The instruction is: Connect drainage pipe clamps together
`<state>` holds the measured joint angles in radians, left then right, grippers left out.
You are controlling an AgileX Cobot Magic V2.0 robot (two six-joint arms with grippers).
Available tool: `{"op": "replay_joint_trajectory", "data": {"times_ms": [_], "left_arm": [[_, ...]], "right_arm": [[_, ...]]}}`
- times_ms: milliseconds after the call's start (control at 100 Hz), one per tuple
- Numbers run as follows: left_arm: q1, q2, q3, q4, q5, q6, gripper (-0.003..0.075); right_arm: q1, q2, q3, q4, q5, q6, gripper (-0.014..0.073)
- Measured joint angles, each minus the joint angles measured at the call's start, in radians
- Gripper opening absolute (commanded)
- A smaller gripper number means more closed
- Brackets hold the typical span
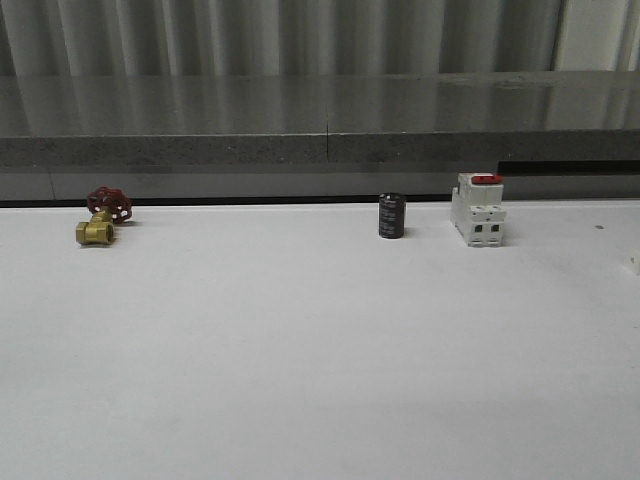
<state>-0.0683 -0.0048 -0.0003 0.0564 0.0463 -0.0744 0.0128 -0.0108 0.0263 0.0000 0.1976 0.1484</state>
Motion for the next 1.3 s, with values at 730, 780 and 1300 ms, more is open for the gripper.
{"op": "replay_joint_trajectory", "data": {"times_ms": [730,780,1300], "left_arm": [[0.0,0.157,-0.232,-0.051,0.236,0.0,-0.0021],[0.0,0.222,-0.3,-0.056,0.308,0.0,-0.0021],[0.0,0.675,-0.64,-0.064,0.651,0.0,-0.0021]], "right_arm": [[0.0,0.0,0.0,0.0,0.0,0.0,-0.0067],[0.0,0.0,0.0,0.0,0.0,0.0,-0.0067],[0.0,0.0,0.0,0.0,0.0,0.0,-0.0067]]}}
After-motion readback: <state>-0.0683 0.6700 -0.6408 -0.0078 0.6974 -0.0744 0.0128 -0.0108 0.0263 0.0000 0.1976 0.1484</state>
